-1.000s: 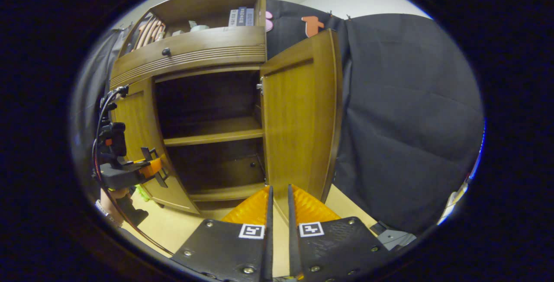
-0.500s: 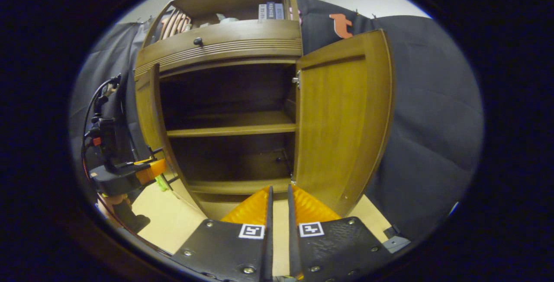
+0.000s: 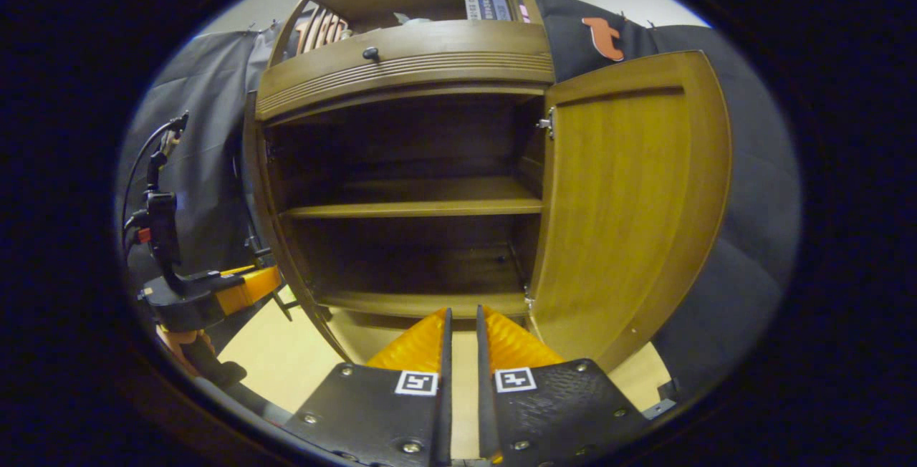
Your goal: Open the right door of the double-door shoe cabinet with the right hand, and open the left door with the left hand.
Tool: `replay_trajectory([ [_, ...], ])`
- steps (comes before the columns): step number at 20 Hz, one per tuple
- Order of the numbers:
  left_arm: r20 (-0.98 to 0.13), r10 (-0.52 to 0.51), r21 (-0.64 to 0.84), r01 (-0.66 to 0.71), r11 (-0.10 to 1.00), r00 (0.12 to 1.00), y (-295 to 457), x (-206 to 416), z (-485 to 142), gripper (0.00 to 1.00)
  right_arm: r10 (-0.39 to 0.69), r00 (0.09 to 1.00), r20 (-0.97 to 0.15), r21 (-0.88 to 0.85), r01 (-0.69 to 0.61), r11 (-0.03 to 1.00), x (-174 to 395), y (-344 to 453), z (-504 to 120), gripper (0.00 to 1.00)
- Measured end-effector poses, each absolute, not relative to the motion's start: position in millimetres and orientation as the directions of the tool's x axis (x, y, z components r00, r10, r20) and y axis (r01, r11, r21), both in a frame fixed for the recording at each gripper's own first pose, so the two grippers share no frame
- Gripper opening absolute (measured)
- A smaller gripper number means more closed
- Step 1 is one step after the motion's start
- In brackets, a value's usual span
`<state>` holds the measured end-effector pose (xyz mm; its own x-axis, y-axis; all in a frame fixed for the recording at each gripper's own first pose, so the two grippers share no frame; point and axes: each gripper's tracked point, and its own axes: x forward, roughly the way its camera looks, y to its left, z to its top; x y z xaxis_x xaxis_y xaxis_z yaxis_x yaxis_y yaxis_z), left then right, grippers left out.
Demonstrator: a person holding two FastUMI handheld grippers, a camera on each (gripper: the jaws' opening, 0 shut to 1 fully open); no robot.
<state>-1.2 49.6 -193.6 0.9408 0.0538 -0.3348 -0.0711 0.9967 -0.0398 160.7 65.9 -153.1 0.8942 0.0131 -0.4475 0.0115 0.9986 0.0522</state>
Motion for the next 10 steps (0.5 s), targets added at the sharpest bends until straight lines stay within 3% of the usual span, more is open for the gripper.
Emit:
replay_trajectory([
  [10, -0.338, 0.143, -0.006, -0.154, 0.988, 0.93, 100, -38, -194, 0.17, 0.13, 0.876, -0.465, 0.088, -0.1, 0.991, 168, 114, -159, 0.15],
])
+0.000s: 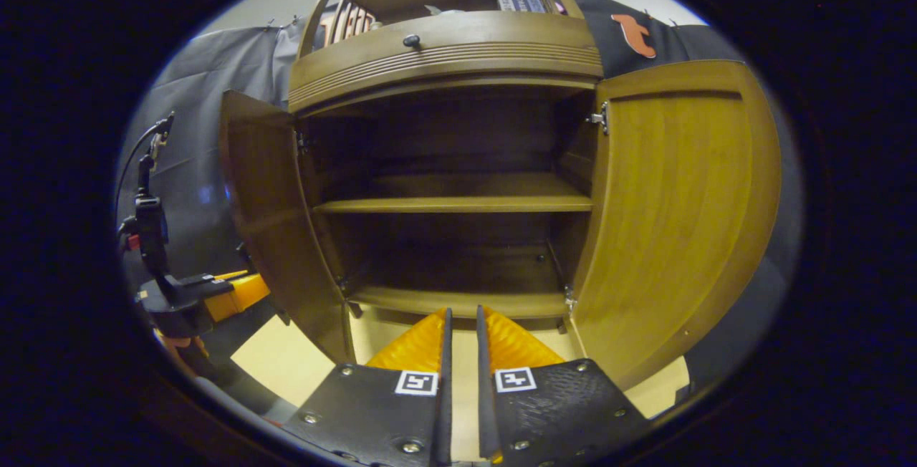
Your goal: Open the right door of the double-door shoe cabinet with the right hand, and open the left door with the left hand.
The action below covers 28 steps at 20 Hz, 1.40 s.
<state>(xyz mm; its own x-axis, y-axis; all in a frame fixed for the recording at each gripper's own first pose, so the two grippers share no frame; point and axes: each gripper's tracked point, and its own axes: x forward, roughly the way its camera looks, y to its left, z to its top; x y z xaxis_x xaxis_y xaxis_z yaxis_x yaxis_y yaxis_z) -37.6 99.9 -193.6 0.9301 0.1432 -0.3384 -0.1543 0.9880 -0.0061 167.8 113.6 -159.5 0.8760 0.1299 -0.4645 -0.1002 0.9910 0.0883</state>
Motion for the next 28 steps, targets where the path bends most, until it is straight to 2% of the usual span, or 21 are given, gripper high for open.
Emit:
replay_trajectory([
  [3, -0.337, 0.187, 0.021, -0.191, 0.981, 0.923, 118, -48, -190, 0.09, 0.16, 0.867, -0.472, 0.103, -0.126, 0.987, 170, 126, -162, 0.15],
  [4, -0.336, 0.201, 0.026, -0.204, 0.979, 0.92, 126, -51, -189, 0.11, 0.168, 0.866, -0.472, 0.107, -0.133, 0.985, 170, 129, -162, 0.15],
  [8, -0.338, 0.268, 0.054, -0.265, 0.963, 0.902, 158, -61, -188, 0.04, 0.203, 0.859, -0.471, 0.114, -0.169, 0.979, 173, 146, -162, 0.15],
  [11, -0.338, 0.252, 0.038, -0.254, 0.966, 0.907, 168, -64, -185, 0.01, 0.226, 0.853, -0.47, 0.122, -0.191, 0.974, 177, 157, -163, 0.15],
  [20, -0.337, 0.152, 0.032, -0.15, 0.988, 0.929, 191, -68, -185, 0.01, 0.265, 0.84, -0.474, 0.119, -0.237, 0.964, 184, 179, -165, 0.15],
  [24, -0.337, 0.149, 0.015, -0.153, 0.988, 0.93, 200, -75, -184, 0.0, 0.266, 0.839, -0.475, 0.119, -0.239, 0.964, 186, 181, -167, 0.15],
  [25, -0.338, 0.154, 0.013, -0.159, 0.987, 0.928, 203, -79, -184, 0.11, 0.266, 0.838, -0.477, 0.12, -0.238, 0.964, 187, 181, -168, 0.15],
  [26, -0.34, 0.178, 0.022, -0.181, 0.983, 0.924, 209, -86, -187, 0.13, 0.268, 0.835, -0.48, 0.123, -0.239, 0.963, 187, 182, -169, 0.15],
  [27, -0.342, 0.213, 0.034, -0.215, 0.976, 0.915, 218, -93, -190, 0.19, 0.272, 0.833, -0.482, 0.126, -0.241, 0.962, 187, 184, -170, 0.15],
  [28, -0.345, 0.239, 0.035, -0.242, 0.97, 0.907, 227, -100, -190, 0.14, 0.277, 0.831, -0.483, 0.128, -0.246, 0.961, 187, 186, -170, 0.15],
])
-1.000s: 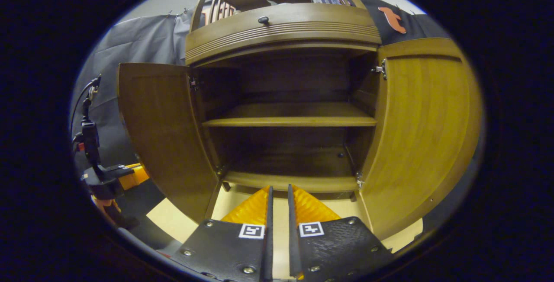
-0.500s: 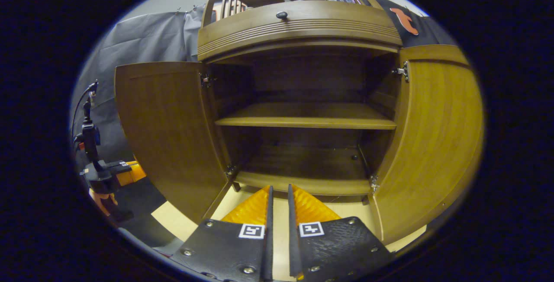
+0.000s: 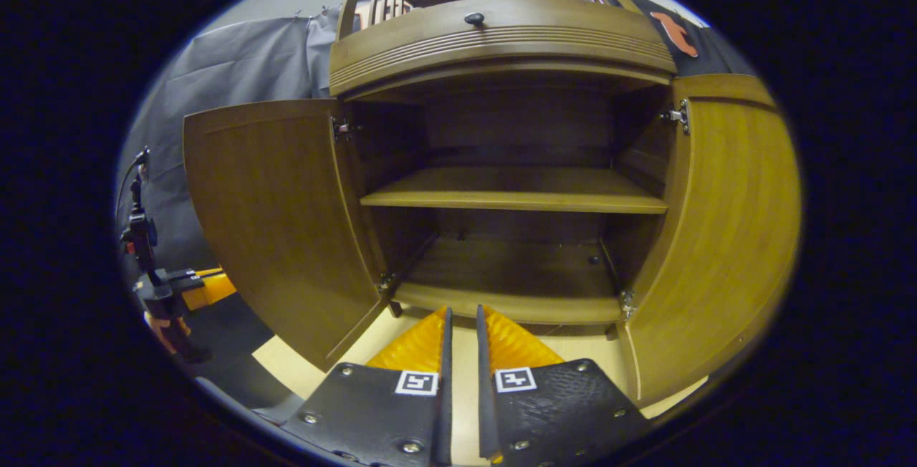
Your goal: Open the right door of the double-door shoe cabinet with the right hand, and open the left door with the left hand.
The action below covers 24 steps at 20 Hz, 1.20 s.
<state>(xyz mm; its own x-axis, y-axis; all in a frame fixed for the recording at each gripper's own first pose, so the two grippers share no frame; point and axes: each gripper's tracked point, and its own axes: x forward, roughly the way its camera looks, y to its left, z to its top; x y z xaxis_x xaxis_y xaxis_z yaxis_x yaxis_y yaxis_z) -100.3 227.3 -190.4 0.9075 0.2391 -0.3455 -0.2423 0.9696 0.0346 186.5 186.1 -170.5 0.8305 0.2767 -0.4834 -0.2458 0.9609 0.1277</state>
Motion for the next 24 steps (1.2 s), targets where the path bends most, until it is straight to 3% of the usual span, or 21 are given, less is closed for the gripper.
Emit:
replay_trajectory([
  [1, -0.343, 0.26, 0.022, -0.269, 0.963, 0.902, 235, -108, -189, 0.22, 0.283, 0.828, -0.484, 0.128, -0.253, 0.959, 187, 189, -171, 0.15],
  [3, -0.33, 0.259, -0.046, -0.289, 0.956, 0.908, 236, -116, -184, 0.25, 0.297, 0.823, -0.484, 0.129, -0.269, 0.954, 187, 195, -170, 0.15],
  [4, -0.322, 0.264, -0.071, -0.301, 0.951, 0.909, 236, -119, -182, 0.25, 0.304, 0.821, -0.483, 0.127, -0.277, 0.952, 187, 197, -170, 0.15],
  [5, -0.313, 0.272, -0.082, -0.311, 0.947, 0.91, 237, -121, -179, 0.17, 0.309, 0.821, -0.48, 0.126, -0.284, 0.951, 188, 201, -168, 0.15],
  [6, -0.304, 0.28, -0.085, -0.319, 0.944, 0.911, 237, -123, -176, 0.25, 0.314, 0.822, -0.476, 0.126, -0.289, 0.949, 187, 203, -167, 0.15],
  [13, -0.292, 0.292, -0.03, -0.313, 0.949, 0.911, 230, -131, -160, 0.25, 0.318, 0.826, -0.464, 0.12, -0.298, 0.947, 186, 206, -163, 0.15],
  [17, -0.206, 0.296, -0.047, -0.311, 0.949, 0.933, 208, -125, -114, 0.25, 0.266, 0.858, -0.438, 0.094, -0.251, 0.963, 192, 188, -154, 0.15],
  [24, -0.071, 0.123, -0.054, -0.127, 0.99, 0.99, 120, -79, -39, 0.24, 0.183, 0.92, -0.346, 0.041, -0.18, 0.983, 205, 155, -108, 0.15],
])
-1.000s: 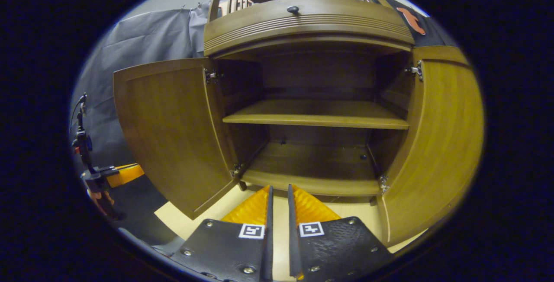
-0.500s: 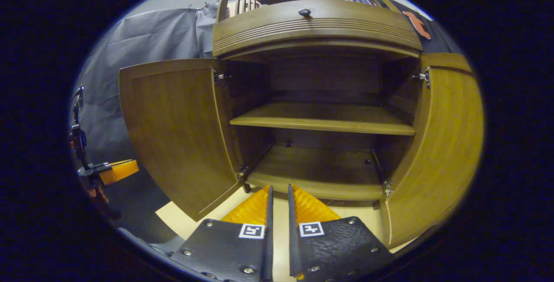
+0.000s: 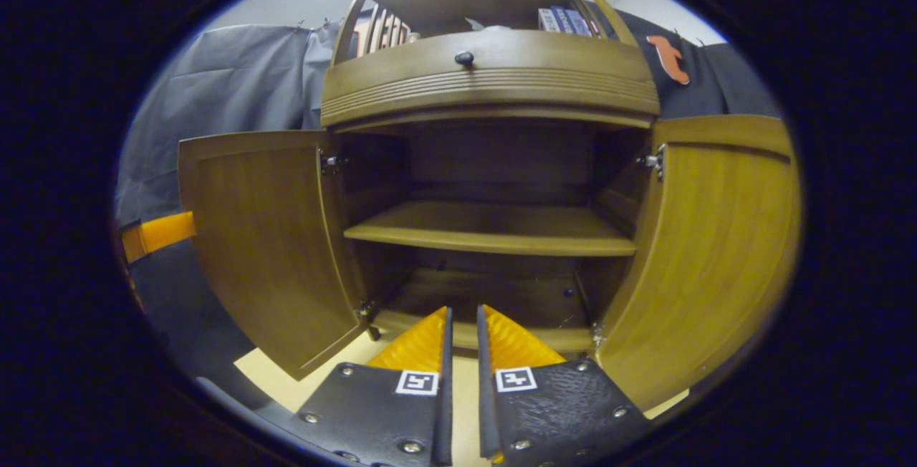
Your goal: Open the right door of the double-door shoe cabinet with the right hand, and open the left door with the left hand.
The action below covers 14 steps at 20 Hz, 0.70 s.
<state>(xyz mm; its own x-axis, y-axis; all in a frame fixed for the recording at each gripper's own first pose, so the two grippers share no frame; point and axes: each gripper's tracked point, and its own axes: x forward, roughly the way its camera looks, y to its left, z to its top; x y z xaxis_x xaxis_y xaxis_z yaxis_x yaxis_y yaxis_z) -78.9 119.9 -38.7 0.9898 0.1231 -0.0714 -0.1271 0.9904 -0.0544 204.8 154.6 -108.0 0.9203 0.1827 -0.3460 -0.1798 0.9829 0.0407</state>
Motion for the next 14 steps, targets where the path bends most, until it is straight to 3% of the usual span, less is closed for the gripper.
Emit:
replay_trajectory([
  [6, -0.036, -0.064, -0.031, 0.062, 0.998, 0.997, 43, -27, -5, 0.24, 0.163, 0.961, -0.223, 0.061, -0.153, 0.986, 209, 139, -31, 0.15],
  [13, -0.021, -0.166, 0.028, 0.166, 0.986, 0.986, -23, -3, 1, 0.25, 0.082, 0.99, -0.115, 0.058, -0.076, 0.995, 204, 106, 24, 0.15],
  [14, -0.017, -0.169, 0.027, 0.169, 0.985, 0.986, -27, -1, 1, 0.17, 0.073, 0.991, -0.11, 0.057, -0.067, 0.996, 204, 101, 24, 0.15],
])
